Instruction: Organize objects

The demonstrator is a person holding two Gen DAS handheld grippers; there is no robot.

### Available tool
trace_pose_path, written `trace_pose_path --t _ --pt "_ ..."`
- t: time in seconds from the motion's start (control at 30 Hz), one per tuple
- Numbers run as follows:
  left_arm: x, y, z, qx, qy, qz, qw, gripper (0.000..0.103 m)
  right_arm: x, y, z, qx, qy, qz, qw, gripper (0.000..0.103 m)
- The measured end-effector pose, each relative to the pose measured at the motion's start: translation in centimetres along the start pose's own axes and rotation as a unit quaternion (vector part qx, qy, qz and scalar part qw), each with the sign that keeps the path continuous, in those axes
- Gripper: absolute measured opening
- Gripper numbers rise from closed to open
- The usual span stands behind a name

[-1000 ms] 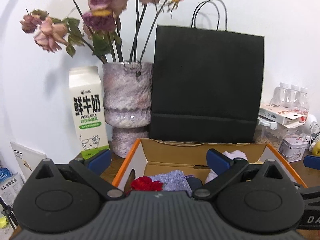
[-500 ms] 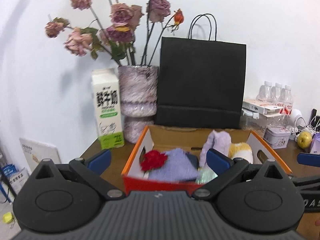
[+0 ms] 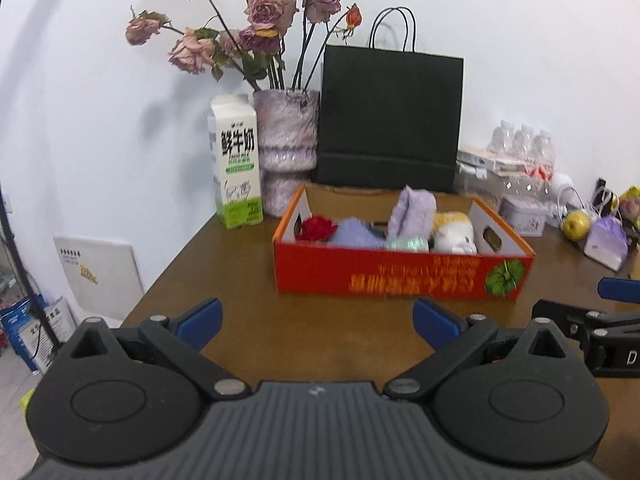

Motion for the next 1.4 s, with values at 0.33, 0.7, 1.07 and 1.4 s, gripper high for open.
trace_pose_path --t 0.33,0.7,1.07,1.4 --pt "-1.1 -4.6 -3.3 -0.026 0.001 0.012 0.9996 0.103 -1.2 -5.0 -3.6 -0.015 0.002 0.003 1.0 0.103" --pt "-2.7 -8.1 -6.0 -0.047 -0.013 0.013 0.9987 0.103 -3.0 -8.6 -5.4 -0.022 -0.007 0.003 1.0 0.103" --pt "-2.7 -8.9 -6.5 -0.055 -0.014 0.012 0.9983 0.103 -3.5 -9.8 -5.6 -0.019 -0.011 0.002 1.0 0.103" --pt "-2.6 -8.9 -6.4 -0.056 -0.013 0.013 0.9983 0.103 -3.4 -9.9 -5.5 -0.02 -0.01 0.001 1.0 0.103"
Point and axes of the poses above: each gripper's, at about its wrist camera, not at the fingertips, and y roughly the way its jaws point, x to its right, z to its top, the point moved 2 cm from there along y, roughly the way its jaws point, and after that the axes turned 2 degrees about z, right-handed, at the moved point
